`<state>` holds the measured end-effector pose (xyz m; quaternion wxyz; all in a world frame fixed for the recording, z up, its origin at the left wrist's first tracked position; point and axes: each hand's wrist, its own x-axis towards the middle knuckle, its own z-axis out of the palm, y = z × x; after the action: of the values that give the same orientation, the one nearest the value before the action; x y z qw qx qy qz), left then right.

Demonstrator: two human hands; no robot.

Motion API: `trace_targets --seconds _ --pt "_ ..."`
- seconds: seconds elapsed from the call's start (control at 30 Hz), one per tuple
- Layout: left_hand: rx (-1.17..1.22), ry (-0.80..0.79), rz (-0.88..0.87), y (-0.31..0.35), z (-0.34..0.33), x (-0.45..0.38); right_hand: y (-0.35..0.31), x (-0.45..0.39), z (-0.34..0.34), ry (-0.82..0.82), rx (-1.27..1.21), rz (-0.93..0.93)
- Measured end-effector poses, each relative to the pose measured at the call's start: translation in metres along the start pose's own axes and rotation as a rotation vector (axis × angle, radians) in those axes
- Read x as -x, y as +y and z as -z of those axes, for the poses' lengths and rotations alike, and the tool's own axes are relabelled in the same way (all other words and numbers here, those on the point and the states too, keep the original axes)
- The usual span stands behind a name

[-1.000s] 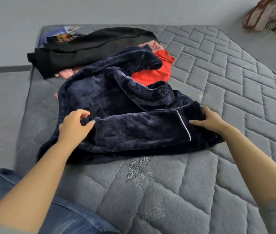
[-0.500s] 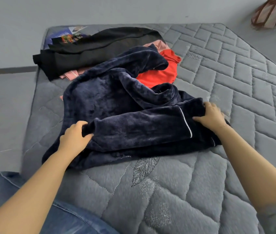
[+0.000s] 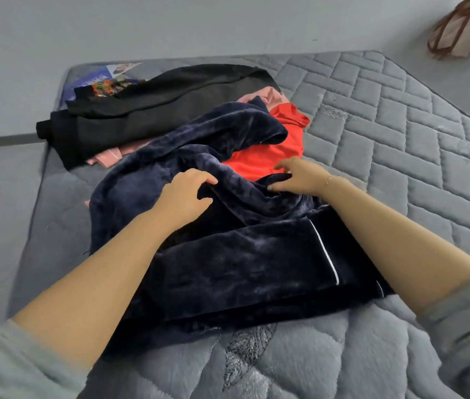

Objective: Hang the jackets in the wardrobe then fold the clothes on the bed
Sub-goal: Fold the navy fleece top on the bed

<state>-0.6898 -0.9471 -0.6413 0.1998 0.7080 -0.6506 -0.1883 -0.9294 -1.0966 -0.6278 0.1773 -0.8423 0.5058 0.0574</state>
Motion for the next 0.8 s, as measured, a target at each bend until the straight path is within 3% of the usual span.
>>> trace_targets --seconds 0.1,0.2,0.37,0.5,0.6,0.7,0.8 --pt "-0.149 -0.012 -0.079 -0.004 -0.003 -0.026 -0.002 -0.027 -0.018 -0.110 0.138 -0.079" --pt "-0.287 -0.057 -0.139 -0.011 -0.006 -0.048 0.010 -0.038 -0.018 0.069 0.055 -0.193" --pt "-0.469 -0.245 -0.193 -0.020 -0.001 -0.088 0.077 -0.039 0.024 0.680 -0.684 -0.560" --pt "-0.397 -0.275 -0.115 -0.025 0.001 -0.111 0.125 -0.039 0.036 0.720 -1.334 -0.778" --pt "-0.462 -0.223 -0.062 -0.034 0.001 -0.114 0.130 -0.039 0.027 0.634 -1.417 -0.811" --pt "-0.507 -0.090 -0.030 -0.042 0.006 -0.116 0.127 -0.045 0.017 0.710 -1.528 -0.795" --pt "-0.470 0.121 -0.069 -0.041 0.017 -0.118 0.127 -0.057 0.029 0.827 -1.266 -0.642"
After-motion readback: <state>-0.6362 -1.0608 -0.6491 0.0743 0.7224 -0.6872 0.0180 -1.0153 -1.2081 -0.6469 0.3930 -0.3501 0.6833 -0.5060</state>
